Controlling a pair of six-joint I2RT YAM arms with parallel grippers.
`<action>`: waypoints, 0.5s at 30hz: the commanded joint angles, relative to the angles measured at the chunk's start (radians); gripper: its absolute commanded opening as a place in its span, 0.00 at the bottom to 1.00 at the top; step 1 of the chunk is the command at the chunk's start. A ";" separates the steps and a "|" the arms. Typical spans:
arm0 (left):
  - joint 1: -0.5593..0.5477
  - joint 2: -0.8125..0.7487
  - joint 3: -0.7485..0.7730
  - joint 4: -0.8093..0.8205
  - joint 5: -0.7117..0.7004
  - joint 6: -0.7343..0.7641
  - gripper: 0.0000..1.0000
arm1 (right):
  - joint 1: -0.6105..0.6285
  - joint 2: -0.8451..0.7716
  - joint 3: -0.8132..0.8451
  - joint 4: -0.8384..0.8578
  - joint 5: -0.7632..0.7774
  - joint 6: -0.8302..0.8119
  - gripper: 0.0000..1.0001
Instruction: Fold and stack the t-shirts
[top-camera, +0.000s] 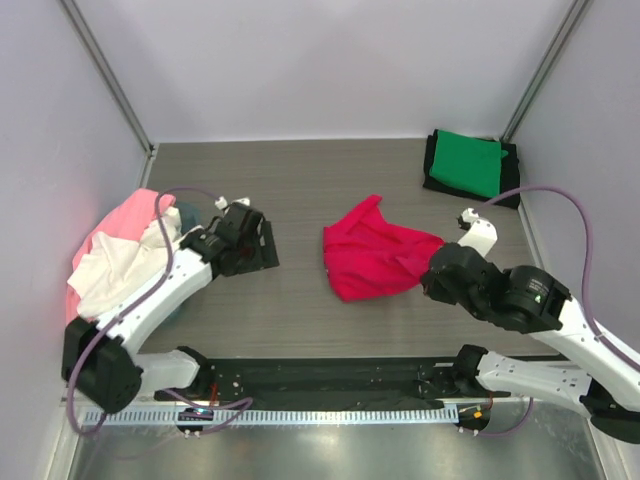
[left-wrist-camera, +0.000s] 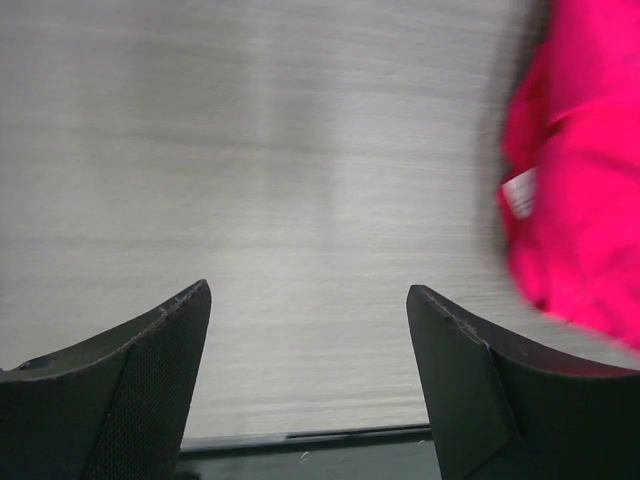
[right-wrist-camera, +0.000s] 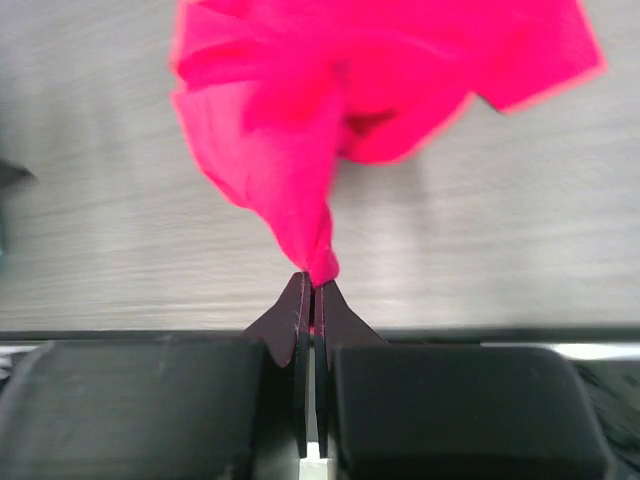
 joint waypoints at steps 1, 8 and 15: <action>0.003 0.137 0.169 0.214 0.133 0.070 0.80 | 0.001 -0.029 -0.076 -0.134 0.033 0.085 0.01; -0.001 0.663 0.663 0.317 0.259 0.155 0.77 | 0.004 -0.118 -0.292 0.080 -0.205 0.030 0.01; -0.024 1.152 1.200 0.240 0.378 0.156 0.75 | 0.004 -0.139 -0.393 0.130 -0.216 0.025 0.01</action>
